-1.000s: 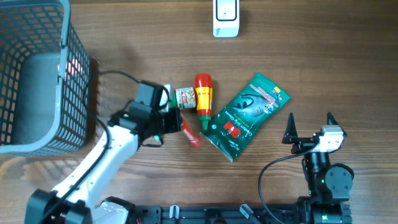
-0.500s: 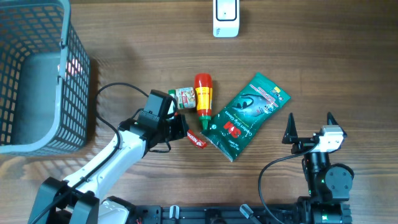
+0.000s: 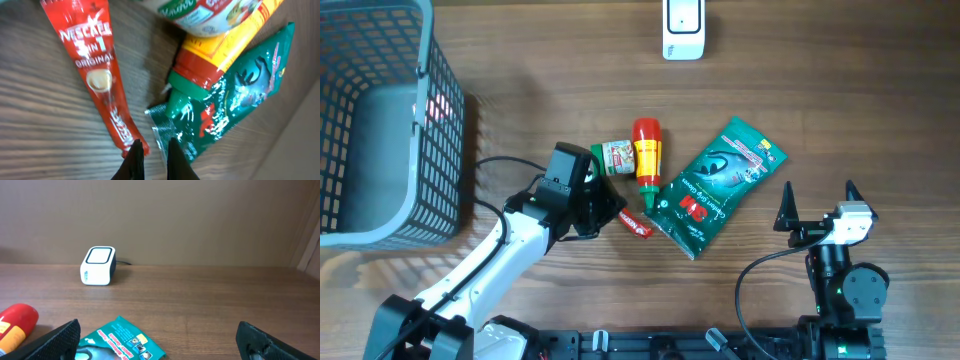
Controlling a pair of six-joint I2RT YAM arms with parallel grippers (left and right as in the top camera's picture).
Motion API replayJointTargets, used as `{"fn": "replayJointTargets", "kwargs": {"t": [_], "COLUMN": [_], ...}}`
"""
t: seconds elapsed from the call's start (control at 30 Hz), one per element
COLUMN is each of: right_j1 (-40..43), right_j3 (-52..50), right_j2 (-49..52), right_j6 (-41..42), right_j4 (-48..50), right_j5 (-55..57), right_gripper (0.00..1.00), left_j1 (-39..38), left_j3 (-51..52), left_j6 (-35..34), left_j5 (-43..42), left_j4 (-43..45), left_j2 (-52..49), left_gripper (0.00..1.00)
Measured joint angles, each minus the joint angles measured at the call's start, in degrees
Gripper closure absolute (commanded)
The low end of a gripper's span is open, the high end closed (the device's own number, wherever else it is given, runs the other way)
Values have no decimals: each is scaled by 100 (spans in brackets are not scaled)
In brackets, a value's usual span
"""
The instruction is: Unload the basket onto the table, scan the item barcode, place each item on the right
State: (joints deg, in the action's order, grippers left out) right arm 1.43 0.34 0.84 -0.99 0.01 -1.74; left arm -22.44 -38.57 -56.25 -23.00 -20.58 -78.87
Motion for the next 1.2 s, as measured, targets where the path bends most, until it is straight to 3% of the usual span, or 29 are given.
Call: {"fn": "replayJointTargets", "kwargs": {"t": [0.13,0.17,0.2,0.23,0.27,0.3,0.33,0.73,1.03,1.2], "right_j1": [0,0,0,0,0,0,0,0,0,0], "right_j3": [0,0,0,0,0,0,0,0,0,0], "right_j2": [0,0,0,0,0,0,0,0,0,0], "right_j6": [0,0,0,0,0,0,0,0,0,0], "right_j4": [0,0,0,0,0,0,0,0,0,0], "right_j5": [0,0,0,0,0,0,0,0,0,0], "right_gripper": [0,0,0,0,0,0,0,0,0,0], "left_j1": [0,0,0,0,0,0,0,0,0,0], "left_j3": [0,0,0,0,0,0,0,0,0,0], "left_j6": [-2,90,181,330,415,466,505,741,1515,1565], "left_j5": [-107,-116,-129,-133,-153,-160,-168,-260,-1464,-1722], "left_j4": [7,9,9,9,9,7,7,92,1296,1491], "left_j2": [2,2,2,2,2,2,2,2,4,4], "left_gripper": [96,82,47,25,43,85,96,96,96,96]}}
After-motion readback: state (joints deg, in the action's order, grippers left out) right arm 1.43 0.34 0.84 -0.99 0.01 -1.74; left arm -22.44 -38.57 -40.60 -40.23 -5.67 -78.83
